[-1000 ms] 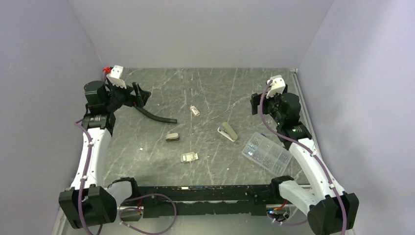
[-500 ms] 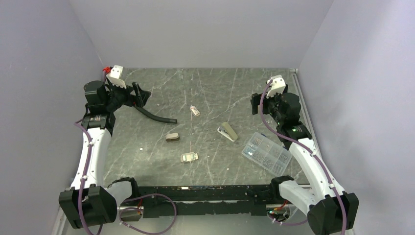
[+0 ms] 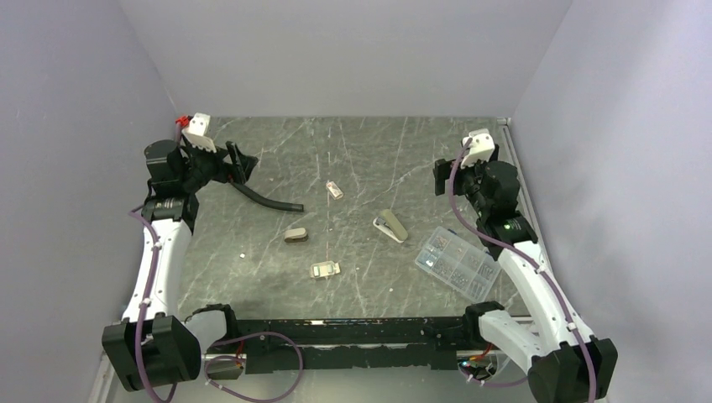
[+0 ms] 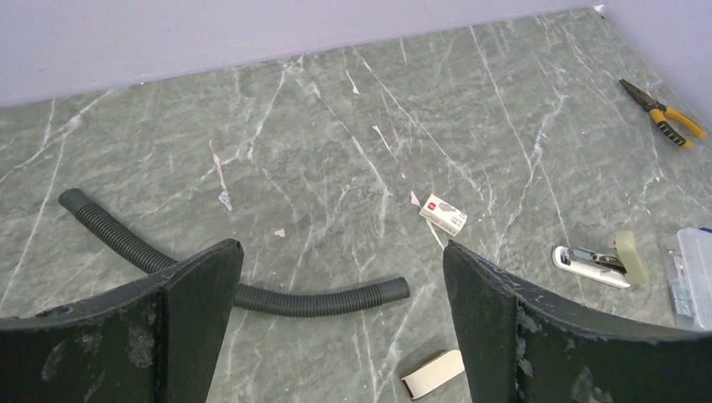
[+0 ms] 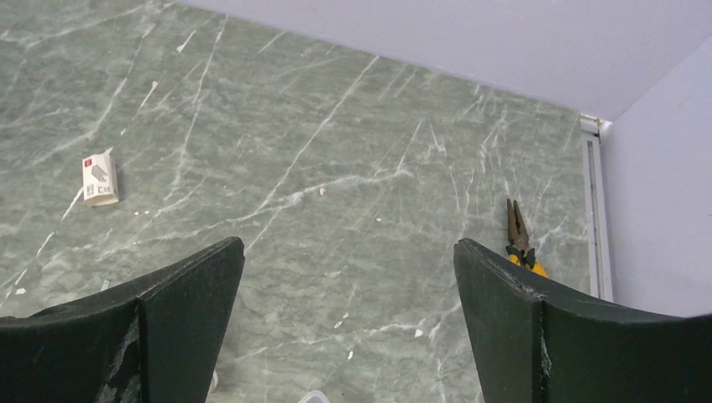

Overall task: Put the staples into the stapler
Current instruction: Reset both arms

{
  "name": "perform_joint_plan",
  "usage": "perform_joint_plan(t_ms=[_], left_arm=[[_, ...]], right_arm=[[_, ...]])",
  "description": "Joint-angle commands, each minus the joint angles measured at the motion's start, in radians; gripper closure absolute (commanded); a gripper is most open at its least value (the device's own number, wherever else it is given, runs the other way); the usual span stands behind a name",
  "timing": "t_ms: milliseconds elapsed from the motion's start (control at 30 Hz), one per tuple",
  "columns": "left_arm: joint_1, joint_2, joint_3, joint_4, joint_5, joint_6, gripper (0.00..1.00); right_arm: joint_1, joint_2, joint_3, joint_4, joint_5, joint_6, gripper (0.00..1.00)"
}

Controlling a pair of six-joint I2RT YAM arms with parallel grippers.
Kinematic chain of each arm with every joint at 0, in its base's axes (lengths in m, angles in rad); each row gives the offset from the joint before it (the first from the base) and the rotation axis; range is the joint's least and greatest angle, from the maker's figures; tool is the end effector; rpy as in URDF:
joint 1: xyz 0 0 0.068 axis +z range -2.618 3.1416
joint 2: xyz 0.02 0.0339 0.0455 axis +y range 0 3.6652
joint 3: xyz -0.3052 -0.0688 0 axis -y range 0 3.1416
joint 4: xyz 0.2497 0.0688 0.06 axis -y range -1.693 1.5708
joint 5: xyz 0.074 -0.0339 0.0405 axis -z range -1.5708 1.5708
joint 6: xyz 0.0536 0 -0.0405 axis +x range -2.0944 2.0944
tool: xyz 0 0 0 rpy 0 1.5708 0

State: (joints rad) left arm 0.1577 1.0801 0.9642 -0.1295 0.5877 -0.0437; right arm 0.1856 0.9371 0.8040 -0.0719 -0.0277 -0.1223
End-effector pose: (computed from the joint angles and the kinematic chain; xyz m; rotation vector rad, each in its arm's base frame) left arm 0.2478 0.0093 0.3846 0.2351 1.7812 -0.4505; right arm 0.2156 0.0420 0.3598 -0.2921 1.7521 0.0703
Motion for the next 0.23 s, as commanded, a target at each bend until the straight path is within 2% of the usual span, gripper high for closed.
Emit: perform_joint_plan(t_ms=[0,200], left_arm=[[0.008,0.007,-0.017,0.075,0.048,-0.024,0.05],[0.013,0.004,-0.021,0.077,0.060,-0.039,0.05]], right_arm=[[-0.005,-0.028,0.008,0.058,0.043,-0.007,0.00],[-0.012,-0.038,0.011,0.049,0.045,-0.014,0.00]])
